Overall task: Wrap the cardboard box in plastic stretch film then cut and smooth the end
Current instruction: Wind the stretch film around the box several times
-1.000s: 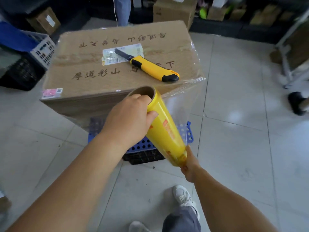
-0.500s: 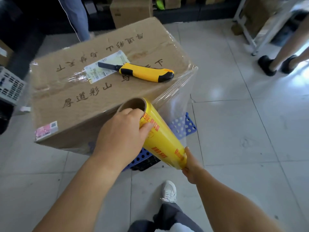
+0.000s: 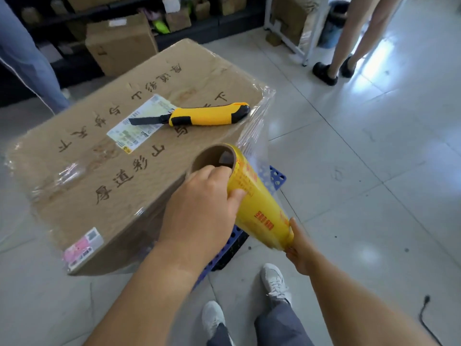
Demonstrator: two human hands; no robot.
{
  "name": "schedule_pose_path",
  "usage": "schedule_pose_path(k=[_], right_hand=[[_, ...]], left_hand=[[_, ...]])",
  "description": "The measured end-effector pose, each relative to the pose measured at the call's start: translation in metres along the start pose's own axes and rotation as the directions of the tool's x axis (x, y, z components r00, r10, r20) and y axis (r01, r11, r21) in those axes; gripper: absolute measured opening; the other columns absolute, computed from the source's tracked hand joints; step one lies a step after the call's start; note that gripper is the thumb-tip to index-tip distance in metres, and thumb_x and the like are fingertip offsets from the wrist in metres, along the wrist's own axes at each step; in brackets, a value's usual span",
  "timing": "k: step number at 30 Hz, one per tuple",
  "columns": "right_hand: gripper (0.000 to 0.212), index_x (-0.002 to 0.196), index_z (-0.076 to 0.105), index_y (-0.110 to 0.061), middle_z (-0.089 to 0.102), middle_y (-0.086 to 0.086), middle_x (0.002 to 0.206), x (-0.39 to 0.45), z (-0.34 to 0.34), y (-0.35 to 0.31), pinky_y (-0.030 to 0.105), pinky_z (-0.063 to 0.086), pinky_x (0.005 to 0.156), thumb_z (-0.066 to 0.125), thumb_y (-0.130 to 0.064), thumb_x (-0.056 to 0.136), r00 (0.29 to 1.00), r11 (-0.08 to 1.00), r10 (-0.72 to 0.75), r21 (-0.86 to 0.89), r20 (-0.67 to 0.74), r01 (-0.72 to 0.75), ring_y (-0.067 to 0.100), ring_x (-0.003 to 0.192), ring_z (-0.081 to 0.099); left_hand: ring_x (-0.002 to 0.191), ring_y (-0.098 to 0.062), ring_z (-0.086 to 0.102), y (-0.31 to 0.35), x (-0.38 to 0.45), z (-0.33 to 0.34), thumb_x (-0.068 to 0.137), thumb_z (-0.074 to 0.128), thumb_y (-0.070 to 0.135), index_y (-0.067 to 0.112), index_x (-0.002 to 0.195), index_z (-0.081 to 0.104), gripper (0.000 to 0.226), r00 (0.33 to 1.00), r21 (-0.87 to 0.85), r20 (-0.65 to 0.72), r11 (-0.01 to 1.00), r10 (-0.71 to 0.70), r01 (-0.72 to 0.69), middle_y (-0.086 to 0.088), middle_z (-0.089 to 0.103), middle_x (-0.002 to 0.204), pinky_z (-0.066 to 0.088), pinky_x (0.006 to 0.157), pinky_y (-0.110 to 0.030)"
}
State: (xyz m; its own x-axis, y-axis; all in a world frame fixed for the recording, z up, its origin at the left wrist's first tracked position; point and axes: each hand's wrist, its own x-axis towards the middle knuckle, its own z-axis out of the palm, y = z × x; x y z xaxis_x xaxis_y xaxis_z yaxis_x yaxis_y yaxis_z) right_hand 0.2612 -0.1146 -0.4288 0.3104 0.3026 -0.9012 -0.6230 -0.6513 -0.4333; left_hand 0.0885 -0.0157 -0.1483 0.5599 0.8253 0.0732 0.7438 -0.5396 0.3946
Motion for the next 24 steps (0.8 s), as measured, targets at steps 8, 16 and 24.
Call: schedule_pose_path(k=[8, 16, 24], right_hand=[[0.075, 0.119, 0.057, -0.016, 0.054, 0.004, 0.099, -0.027, 0.015, 0.047, 0.023, 0.045, 0.053, 0.043, -0.077, 0.078, 0.994, 0.989, 0.027, 0.146, -0.104, -0.012, 0.023, 0.071, 0.047], [0.065, 0.116, 0.056, -0.027, 0.051, -0.002, 0.104, -0.028, 0.013, 0.060, 0.023, 0.037, 0.050, 0.053, -0.073, 0.070, 0.987, 0.977, -0.050, 0.198, -0.156, 0.081, 0.010, 0.069, 0.042], [0.052, 0.103, 0.058, -0.019, 0.053, 0.000, 0.084, -0.037, 0.011, 0.096, 0.021, 0.036, 0.049, 0.050, -0.067, 0.083, 0.993, 0.986, -0.017, 0.163, -0.121, 0.036, 0.013, 0.066, 0.043]], left_hand=[[0.084, -0.013, 0.045, -0.026, -0.015, -0.009, 0.090, 0.048, 0.038, 0.018, 0.106, 0.056, 0.027, 0.969, 0.014, 0.078, 0.972, 0.232, -0.234, 0.005, 0.055, 0.097, 0.035, 0.067, -0.026], [0.083, -0.015, 0.041, -0.022, -0.024, -0.014, 0.092, 0.048, 0.033, 0.017, 0.110, 0.049, 0.024, 0.953, 0.065, 0.073, 0.952, 0.296, -0.300, 0.002, 0.050, 0.097, 0.031, 0.068, -0.025], [0.075, -0.018, 0.043, -0.018, -0.066, -0.012, 0.089, 0.043, 0.053, 0.019, 0.090, 0.045, 0.034, 0.976, 0.159, 0.055, 0.963, 0.210, -0.216, 0.004, 0.044, 0.083, 0.030, 0.062, -0.029]])
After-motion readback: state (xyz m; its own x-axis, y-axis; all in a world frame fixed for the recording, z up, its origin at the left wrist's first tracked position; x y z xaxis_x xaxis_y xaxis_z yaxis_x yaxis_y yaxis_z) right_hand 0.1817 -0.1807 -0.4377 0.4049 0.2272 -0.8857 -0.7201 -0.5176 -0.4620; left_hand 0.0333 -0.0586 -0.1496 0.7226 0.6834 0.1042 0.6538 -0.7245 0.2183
